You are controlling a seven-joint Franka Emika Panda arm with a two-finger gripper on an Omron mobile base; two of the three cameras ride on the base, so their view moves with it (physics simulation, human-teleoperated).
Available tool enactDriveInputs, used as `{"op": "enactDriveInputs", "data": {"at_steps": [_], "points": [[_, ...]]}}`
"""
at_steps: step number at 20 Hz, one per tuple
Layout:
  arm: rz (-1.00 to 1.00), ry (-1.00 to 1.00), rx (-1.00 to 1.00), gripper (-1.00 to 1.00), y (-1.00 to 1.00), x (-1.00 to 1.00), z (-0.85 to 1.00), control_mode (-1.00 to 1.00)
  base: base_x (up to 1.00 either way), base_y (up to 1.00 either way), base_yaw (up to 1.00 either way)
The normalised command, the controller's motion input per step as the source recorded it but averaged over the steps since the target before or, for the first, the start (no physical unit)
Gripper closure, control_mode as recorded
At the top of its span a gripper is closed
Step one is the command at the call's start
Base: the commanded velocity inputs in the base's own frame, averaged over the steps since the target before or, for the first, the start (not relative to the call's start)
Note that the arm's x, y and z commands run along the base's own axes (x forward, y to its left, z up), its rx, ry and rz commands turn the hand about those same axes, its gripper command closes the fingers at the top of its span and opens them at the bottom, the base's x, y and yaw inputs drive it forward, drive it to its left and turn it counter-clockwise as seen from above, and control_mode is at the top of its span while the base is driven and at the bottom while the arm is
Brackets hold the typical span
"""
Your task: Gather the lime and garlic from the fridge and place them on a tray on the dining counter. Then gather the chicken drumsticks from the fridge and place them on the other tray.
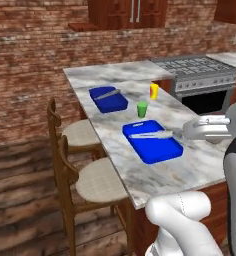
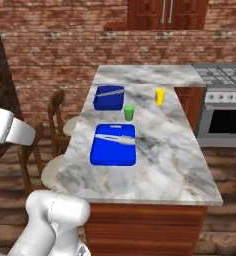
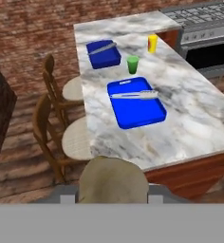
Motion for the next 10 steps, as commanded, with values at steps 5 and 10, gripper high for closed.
{"op": "enactDriveInputs", "data": {"at_steps": [5,10], "points": [[0.00,0.00,0.00,1.00,0.00,0.00,0.00,1.00,0.43,-0.89,0.45],[0.00,0.00,0.00,1.00,0.00,0.00,0.00,1.00,0.34,-0.99,0.29]]}}
